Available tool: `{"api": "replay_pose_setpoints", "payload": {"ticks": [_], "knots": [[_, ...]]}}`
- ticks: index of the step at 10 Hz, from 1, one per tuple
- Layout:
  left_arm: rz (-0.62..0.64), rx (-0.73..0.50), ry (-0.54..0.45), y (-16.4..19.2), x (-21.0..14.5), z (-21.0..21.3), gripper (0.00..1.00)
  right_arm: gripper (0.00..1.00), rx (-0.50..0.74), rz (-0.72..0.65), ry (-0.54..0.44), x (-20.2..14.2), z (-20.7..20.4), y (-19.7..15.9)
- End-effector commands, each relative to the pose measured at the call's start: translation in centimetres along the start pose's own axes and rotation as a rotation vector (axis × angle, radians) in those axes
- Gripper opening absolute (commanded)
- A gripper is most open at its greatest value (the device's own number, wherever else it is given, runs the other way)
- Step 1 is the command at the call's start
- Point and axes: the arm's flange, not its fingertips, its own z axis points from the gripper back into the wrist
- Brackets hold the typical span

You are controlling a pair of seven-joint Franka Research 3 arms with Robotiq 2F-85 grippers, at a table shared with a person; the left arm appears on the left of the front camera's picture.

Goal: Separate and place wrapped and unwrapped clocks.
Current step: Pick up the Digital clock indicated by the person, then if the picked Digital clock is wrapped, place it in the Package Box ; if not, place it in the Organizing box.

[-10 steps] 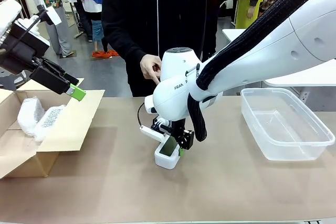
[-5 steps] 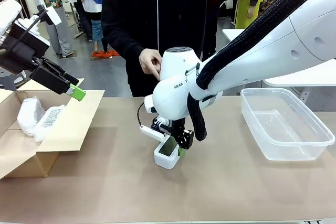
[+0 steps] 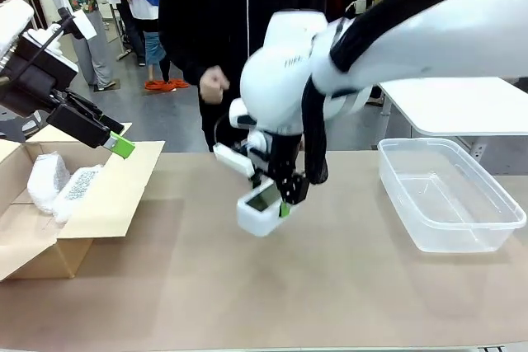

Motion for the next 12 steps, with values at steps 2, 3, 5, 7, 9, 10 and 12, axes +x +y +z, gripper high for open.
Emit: {"api": "replay_pose_setpoints", "payload": {"ticks": [2,3,5,7,9,10,12], "knots": [[0.005,0.006,0.003,0.0,0.0,0.0,1.00,0.45,-0.070,-0.099,0.057,2.9,5.6,1.9],[0.005,0.006,0.003,0.0,0.0,0.0,1.00,0.45,-0.108,-0.113,0.047,3.6,6.7,2.5],[0.005,0.006,0.003,0.0,0.0,0.0,1.00,0.45,-0.098,-0.093,0.047,3.4,7.2,2.1],[0.005,0.006,0.003,0.0,0.0,0.0,1.00,0.45,-0.098,-0.093,0.047,3.4,7.2,2.1],[0.005,0.006,0.003,0.0,0.0,0.0,1.00,0.45,-0.098,-0.093,0.047,3.4,7.2,2.1],[0.005,0.006,0.003,0.0,0.0,0.0,1.00,0.45,-0.098,-0.093,0.047,3.4,7.2,2.1],[0.005,0.006,0.003,0.0,0.0,0.0,1.00,0.45,-0.098,-0.093,0.047,3.4,7.2,2.1]]}}
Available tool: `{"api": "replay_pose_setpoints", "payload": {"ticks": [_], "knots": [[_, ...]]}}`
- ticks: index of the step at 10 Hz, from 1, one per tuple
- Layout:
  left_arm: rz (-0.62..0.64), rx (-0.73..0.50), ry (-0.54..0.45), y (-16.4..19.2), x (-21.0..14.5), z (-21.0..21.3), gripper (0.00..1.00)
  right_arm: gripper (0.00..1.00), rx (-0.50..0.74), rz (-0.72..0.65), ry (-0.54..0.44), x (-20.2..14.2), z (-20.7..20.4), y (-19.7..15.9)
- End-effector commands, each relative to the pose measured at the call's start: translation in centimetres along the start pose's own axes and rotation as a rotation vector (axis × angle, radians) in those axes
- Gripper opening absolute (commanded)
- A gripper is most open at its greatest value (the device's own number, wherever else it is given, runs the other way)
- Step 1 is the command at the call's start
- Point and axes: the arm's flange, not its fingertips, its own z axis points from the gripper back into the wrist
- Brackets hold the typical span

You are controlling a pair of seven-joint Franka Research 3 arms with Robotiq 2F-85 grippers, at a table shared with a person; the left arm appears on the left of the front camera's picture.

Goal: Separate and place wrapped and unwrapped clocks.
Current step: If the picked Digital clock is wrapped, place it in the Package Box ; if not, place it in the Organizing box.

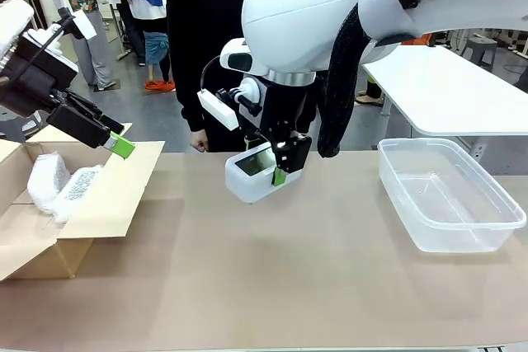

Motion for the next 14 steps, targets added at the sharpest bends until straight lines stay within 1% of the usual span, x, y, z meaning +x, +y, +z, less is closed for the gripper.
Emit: {"api": "replay_pose_setpoints", "payload": {"ticks": [1,7,8,9,11,12,13,14], "knots": [[0.005,0.006,0.003,0.0,0.0,-0.1,1.00,0.45,-0.003,0.013,0.011,-0.2,0.1,0.0],[0.005,0.006,0.003,0.0,0.0,-0.1,1.00,0.45,-0.003,0.013,0.011,-0.2,0.1,0.0],[0.005,0.006,0.003,0.0,0.0,-0.1,1.00,0.80,0.000,0.000,0.000,0.0,0.0,0.0],[0.005,0.006,0.003,0.0,0.0,-0.1,1.00,0.80,-0.090,-0.234,0.043,-1.8,2.1,-0.1],[0.005,0.006,0.003,0.0,0.0,-0.1,1.00,0.80,-0.220,-0.611,0.125,-7.9,5.7,1.1],[0.005,0.006,0.003,0.0,0.0,-0.1,1.00,0.80,-0.275,-0.785,0.149,-10.9,7.0,2.4],[0.005,0.006,0.003,0.0,0.0,-0.1,1.00,0.80,-0.321,-0.946,0.139,-14.2,8.1,3.9],[0.005,0.006,0.003,0.0,0.0,-0.1,1.00,0.80,-0.364,-1.124,0.108,-17.8,8.2,6.3]]}}
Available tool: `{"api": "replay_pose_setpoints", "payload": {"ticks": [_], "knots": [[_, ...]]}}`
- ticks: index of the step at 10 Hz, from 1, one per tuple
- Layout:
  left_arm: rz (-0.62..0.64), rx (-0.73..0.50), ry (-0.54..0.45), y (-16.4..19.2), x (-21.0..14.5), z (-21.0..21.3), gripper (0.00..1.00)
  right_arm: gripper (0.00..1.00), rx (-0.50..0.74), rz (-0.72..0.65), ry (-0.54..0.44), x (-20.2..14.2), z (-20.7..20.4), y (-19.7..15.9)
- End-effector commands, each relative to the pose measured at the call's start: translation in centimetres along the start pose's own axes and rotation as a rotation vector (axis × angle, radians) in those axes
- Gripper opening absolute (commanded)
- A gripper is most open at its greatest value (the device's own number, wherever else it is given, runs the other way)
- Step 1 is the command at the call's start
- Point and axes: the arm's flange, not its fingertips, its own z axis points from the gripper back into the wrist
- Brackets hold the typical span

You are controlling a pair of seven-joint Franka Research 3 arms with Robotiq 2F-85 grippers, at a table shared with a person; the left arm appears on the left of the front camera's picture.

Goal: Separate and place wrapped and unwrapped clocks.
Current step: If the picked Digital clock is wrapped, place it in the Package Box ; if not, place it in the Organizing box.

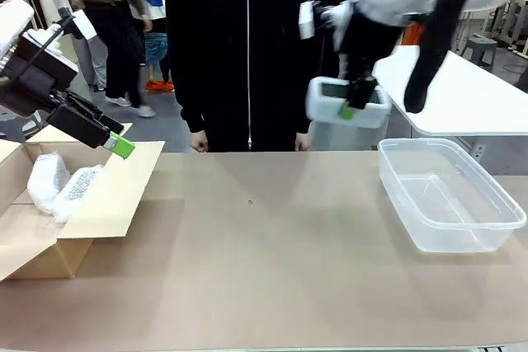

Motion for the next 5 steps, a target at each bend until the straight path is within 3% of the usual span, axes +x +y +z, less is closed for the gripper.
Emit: {"api": "replay_pose_setpoints", "payload": {"ticks": [1,2,5], "knots": [[0.004,0.006,0.003,0.0,0.0,-0.1,1.00,0.80,-0.080,-0.350,-0.024,-5.4,-1.6,0.7],[0.004,0.006,0.003,0.0,0.0,-0.1,1.00,0.80,-0.092,-0.460,-0.061,-8.6,-2.3,0.2],[0.004,0.006,0.003,0.0,0.0,-0.1,1.00,0.80,-0.163,-0.797,0.022,-16.5,-5.7,-2.0]]}}
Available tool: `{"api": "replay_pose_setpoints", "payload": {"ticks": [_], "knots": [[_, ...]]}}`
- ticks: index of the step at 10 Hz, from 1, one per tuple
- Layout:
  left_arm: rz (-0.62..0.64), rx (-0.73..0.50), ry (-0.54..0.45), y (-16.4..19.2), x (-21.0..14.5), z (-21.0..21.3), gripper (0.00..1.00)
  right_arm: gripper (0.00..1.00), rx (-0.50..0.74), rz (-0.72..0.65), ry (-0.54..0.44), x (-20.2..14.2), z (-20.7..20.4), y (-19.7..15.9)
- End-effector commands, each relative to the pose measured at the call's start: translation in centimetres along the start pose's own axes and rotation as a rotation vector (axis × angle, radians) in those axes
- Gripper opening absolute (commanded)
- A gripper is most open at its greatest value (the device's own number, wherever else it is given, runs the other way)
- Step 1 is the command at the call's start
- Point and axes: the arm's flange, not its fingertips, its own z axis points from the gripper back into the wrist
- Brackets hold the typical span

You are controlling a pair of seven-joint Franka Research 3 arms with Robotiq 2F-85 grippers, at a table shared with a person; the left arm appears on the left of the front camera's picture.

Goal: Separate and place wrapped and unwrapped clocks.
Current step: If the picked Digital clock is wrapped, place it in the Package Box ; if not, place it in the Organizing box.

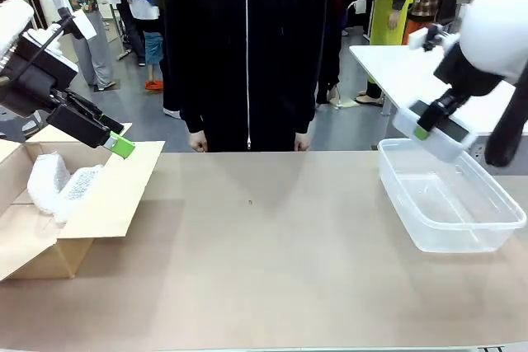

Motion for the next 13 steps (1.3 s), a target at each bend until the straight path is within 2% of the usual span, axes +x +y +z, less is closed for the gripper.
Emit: {"api": "replay_pose_setpoints", "payload": {"ticks": [1,2,4,5,8,13], "knots": [[0.005,0.006,0.003,0.0,0.0,-0.1,1.00,0.80,-0.055,-0.139,0.035,-0.5,-2.5,-1.4],[0.005,0.006,0.003,0.0,0.0,-0.1,1.00,0.80,-0.051,-0.172,0.061,-0.6,-4.2,-2.6],[0.005,0.006,0.003,0.0,0.0,-0.1,1.00,0.80,0.029,-0.236,0.039,-0.5,-6.9,-4.9],[0.005,0.006,0.003,0.0,0.0,-0.1,1.00,0.80,0.033,-0.269,0.071,0.0,-8.3,-5.5],[0.005,0.006,0.003,0.0,0.0,-0.1,1.00,0.80,0.088,-0.329,0.165,0.3,-12.5,-6.5],[0.005,0.006,0.003,0.0,0.0,-0.1,1.00,0.80,0.137,-0.381,0.182,-2.1,-18.5,-8.1]]}}
